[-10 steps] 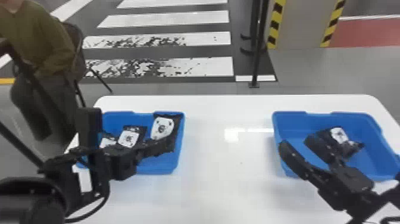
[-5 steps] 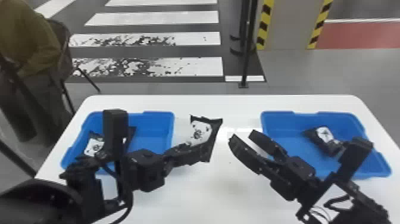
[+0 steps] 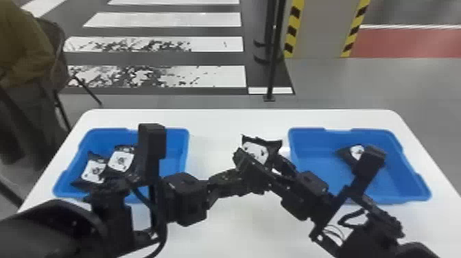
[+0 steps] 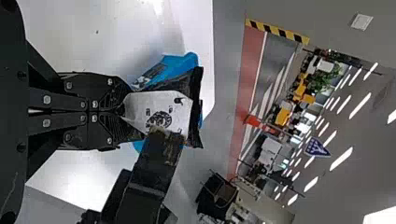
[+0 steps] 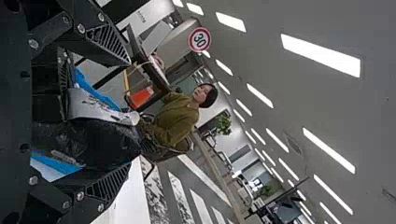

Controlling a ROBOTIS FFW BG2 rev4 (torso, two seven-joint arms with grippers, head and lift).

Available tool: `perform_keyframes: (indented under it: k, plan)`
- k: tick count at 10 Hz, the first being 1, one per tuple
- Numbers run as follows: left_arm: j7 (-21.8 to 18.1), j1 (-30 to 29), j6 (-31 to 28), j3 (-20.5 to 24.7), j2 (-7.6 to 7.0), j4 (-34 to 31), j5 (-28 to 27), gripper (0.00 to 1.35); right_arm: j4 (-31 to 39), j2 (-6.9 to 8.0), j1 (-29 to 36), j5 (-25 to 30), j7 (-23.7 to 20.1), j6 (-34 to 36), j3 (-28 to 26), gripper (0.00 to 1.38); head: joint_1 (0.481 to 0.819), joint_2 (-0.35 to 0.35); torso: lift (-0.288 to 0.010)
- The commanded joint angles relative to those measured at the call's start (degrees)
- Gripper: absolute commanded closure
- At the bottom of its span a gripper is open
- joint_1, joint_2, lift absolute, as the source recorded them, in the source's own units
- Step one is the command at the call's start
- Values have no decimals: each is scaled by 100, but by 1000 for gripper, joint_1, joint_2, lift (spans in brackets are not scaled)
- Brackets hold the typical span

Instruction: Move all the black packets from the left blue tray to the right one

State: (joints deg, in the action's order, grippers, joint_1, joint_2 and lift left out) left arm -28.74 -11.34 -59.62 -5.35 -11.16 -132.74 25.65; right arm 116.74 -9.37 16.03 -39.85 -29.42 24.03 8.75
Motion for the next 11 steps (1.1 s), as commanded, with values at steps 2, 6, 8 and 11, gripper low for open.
perform_keyframes:
  k: [2, 6, 8, 11]
  plan:
    - [0, 52, -15, -128, -9, 77, 108, 1205, -66, -30, -141, 66, -2, -13, 73, 1168, 695, 8, -140]
    - [53, -19, -57, 21, 9, 119, 268, 772, -150, -38, -155, 112, -2, -112, 39, 1285, 695, -1, -140]
    - [53, -244, -43, 409, 79, 119, 291, 51, -333, -38, -268, 169, -2, -154, -281, 1285, 695, 2, -140]
    - [53, -609, 126, 1141, 184, 6, 337, 205, -1092, -118, -802, 672, 86, -266, -990, 1283, 695, -17, -140]
